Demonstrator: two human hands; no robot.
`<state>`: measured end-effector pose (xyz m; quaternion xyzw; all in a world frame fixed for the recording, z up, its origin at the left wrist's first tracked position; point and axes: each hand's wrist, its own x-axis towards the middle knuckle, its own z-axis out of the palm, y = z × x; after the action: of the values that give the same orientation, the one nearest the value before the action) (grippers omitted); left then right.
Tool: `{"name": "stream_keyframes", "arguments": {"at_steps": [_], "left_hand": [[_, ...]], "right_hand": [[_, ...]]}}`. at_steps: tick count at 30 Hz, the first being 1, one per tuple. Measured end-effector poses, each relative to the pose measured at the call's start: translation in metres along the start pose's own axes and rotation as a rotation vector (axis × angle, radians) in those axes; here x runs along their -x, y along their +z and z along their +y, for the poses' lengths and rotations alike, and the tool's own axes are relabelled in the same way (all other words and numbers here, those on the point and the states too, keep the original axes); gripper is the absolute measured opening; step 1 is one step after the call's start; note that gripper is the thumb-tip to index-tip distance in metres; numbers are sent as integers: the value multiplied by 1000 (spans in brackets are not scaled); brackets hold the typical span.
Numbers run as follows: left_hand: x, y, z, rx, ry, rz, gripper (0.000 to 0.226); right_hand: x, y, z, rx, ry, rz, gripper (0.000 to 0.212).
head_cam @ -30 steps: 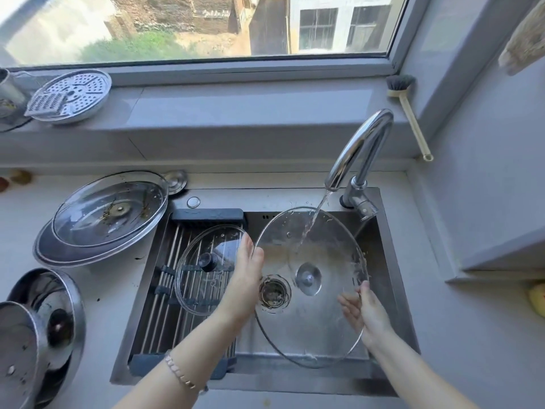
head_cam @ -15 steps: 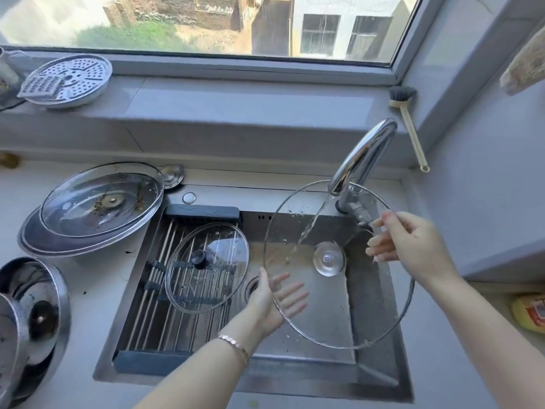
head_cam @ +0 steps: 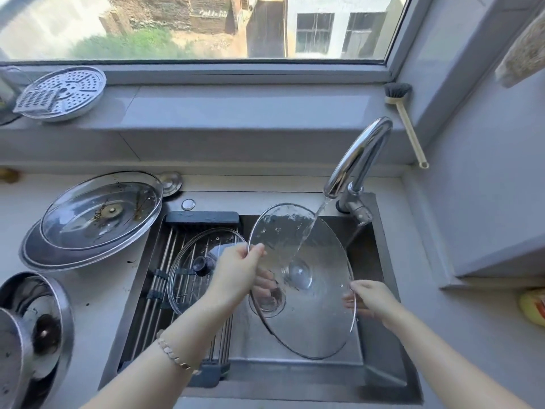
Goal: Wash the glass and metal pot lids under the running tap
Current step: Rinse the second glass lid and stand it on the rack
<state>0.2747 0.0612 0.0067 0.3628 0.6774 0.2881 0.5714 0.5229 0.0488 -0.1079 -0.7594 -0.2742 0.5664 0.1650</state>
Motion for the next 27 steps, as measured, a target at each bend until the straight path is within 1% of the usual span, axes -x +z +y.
{"name": "stream_keyframes", "arguments": {"at_steps": [2,4,5,6,8,9,11,12,16,18,20,21,23,25,26,27], "left_hand": [[7,6,12,-131,120,35,28],[12,11,18,-309,250,91,34],[12,12,19,-413,301,111,36],[12,13,19,-496,333,123,38],[11,13,18,-569,341,139,39],[9,12,17,-577,333,147,39],[5,8,15,-568,305,163,40],[4,6,14,-566,291,166,40],[2,0,11,-549,252,174,41],[3,0,8,-517,227,164,42],[2,0,7,-477,189,158,40],[1,1,6,-467,172,151,37],[-1,2,8,-463,121,124,31],[0,5,15,-462,64,84,27],[1,6,19,-456,41,65,25],[3,8,24,-436,19,44,22]], "right_hand": [[-5,4,-8,44,-87,54,35],[-5,4,-30,-3,-200,135,45],[-6,3,-43,-55,-242,156,47],[-8,2,-55,-104,-278,168,41],[-7,2,-77,-161,-312,199,22],[-10,3,-82,-176,-324,212,24],[-16,9,-90,-214,-298,230,46],[-19,12,-93,-211,-293,242,53],[-17,20,-109,-121,-321,237,58],[-2,18,-111,25,-333,179,56],[24,17,-110,254,-365,68,55],[41,19,-109,399,-397,-9,54],[76,27,-106,627,-494,-236,48],[109,37,-100,672,-568,-452,49],[121,42,-97,673,-583,-503,53],[129,46,-93,715,-608,-494,59]]}}
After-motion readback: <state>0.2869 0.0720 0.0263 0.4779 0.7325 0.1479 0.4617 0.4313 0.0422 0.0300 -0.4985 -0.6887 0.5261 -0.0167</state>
